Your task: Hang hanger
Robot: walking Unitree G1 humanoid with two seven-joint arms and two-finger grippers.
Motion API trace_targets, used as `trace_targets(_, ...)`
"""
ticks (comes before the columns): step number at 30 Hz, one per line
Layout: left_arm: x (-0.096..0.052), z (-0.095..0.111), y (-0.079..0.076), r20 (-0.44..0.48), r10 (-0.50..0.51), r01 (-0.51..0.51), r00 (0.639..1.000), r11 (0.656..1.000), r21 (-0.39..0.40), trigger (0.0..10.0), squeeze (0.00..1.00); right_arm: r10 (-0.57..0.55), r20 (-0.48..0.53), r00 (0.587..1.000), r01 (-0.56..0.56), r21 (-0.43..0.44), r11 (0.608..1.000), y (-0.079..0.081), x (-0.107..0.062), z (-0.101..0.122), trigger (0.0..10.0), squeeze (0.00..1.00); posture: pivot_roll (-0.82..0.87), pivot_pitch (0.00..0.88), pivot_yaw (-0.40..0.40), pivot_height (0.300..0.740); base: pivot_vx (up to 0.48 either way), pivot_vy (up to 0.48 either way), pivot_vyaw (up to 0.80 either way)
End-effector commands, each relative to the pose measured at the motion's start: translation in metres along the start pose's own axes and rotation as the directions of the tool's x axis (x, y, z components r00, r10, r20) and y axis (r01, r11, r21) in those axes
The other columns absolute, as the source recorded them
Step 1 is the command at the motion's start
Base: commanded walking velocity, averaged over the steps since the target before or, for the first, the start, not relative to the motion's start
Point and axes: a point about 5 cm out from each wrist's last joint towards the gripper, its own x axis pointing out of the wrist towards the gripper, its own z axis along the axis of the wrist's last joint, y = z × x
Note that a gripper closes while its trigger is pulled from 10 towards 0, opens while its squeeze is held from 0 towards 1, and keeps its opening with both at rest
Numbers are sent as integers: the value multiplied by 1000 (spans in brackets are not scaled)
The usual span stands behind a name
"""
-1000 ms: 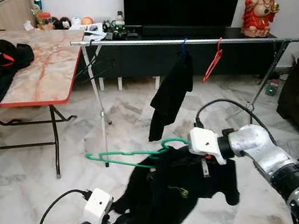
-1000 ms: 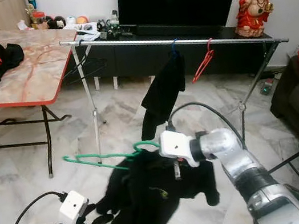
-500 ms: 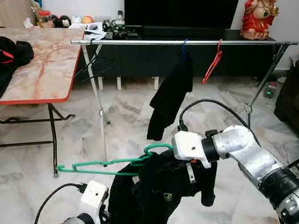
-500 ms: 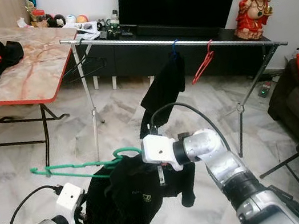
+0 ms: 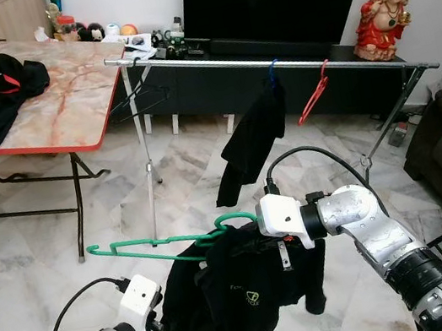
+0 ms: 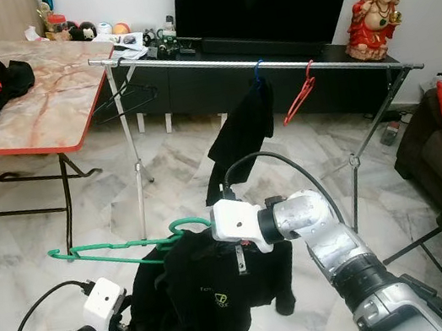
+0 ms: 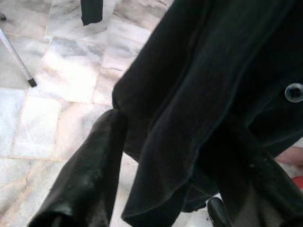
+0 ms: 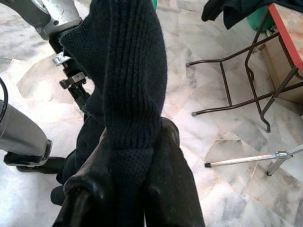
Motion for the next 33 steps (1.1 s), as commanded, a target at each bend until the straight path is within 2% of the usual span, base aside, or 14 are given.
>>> trace_targets(1, 4, 1, -5, 1, -18, 18, 1000, 1000, 7, 2039, 0, -26, 19, 999, 27, -25, 999, -4, -6, 7, 0, 0, 162, 0, -204, 740, 0, 0, 0)
trace_targets(2, 6, 1, -6, 3, -20, 20, 1000, 1000, 3, 235, 0, -28, 20, 999, 28, -25, 999, -4, -6, 7, 0, 0, 162, 0, -204, 740, 0, 0, 0)
trace_targets(5, 8, 1, -7, 7, -19, 19, 1000, 1000, -5, 0, 0, -29, 19, 999, 30, -25, 999, -5, -7, 7, 0, 0, 161, 0, -204, 740, 0, 0, 0)
trace_targets(20, 9, -7, -10, -2, -23, 23, 1000, 999, -31, 0, 0, -59, -2, 998, 59, -2, 998, -6, -10, 1, 0, 0, 163, 0, -198, 740, 0, 0, 0)
trace_targets(33, 7, -6, -2, 7, 29, -29, 1000, 999, -24, 0, 0, -64, -16, 998, 64, 11, 998, 0, -7, -5, 0, 0, 165, 0, -174, 740, 0, 0, 0)
